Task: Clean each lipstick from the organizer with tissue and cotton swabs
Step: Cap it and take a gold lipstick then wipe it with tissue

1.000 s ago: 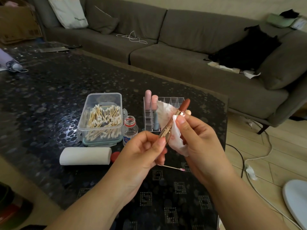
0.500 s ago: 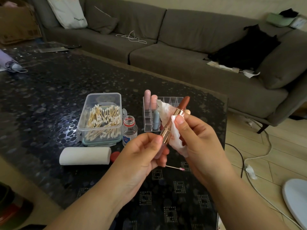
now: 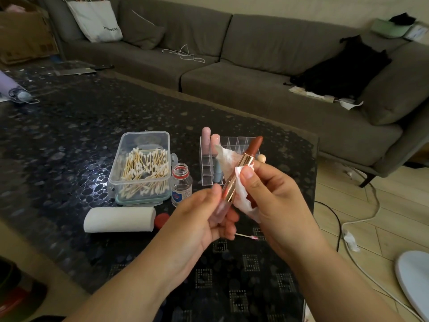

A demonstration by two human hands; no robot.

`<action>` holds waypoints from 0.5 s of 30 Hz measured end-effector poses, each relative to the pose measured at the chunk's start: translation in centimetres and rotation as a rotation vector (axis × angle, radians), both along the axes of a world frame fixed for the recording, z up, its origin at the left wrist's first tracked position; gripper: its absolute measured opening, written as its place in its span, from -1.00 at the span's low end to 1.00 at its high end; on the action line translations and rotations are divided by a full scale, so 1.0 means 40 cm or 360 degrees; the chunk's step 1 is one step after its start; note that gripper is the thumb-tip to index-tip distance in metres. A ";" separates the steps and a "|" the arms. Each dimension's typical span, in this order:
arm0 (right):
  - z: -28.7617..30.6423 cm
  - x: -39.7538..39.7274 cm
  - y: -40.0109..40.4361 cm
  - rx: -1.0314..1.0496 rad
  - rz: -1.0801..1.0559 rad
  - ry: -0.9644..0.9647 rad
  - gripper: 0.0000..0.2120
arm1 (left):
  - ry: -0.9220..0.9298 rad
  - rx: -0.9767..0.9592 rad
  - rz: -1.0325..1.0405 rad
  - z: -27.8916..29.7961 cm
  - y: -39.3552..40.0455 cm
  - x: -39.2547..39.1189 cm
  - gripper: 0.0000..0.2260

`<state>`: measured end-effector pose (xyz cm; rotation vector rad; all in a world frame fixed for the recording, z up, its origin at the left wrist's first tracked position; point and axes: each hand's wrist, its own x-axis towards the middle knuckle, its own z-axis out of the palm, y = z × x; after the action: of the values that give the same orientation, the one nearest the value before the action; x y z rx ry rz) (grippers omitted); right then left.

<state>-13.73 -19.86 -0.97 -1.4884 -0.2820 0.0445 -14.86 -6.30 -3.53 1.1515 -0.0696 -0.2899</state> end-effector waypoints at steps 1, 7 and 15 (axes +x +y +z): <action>0.002 -0.001 0.002 -0.0005 0.0019 -0.0003 -0.73 | 0.0026 -0.0003 -0.0018 -0.001 0.001 -0.001 -0.67; -0.009 0.004 0.004 -0.0043 -0.0044 -0.0038 -0.72 | -0.0041 -0.0035 0.0122 -0.003 0.005 0.005 -0.79; -0.004 0.002 0.009 -0.0048 -0.0018 0.0032 -0.69 | -0.0018 -0.0018 0.0060 0.004 0.008 0.005 -0.77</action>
<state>-13.66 -19.49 -1.13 -1.5187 -0.2579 0.0551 -14.67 -6.00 -3.35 1.1419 -0.0594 -0.2496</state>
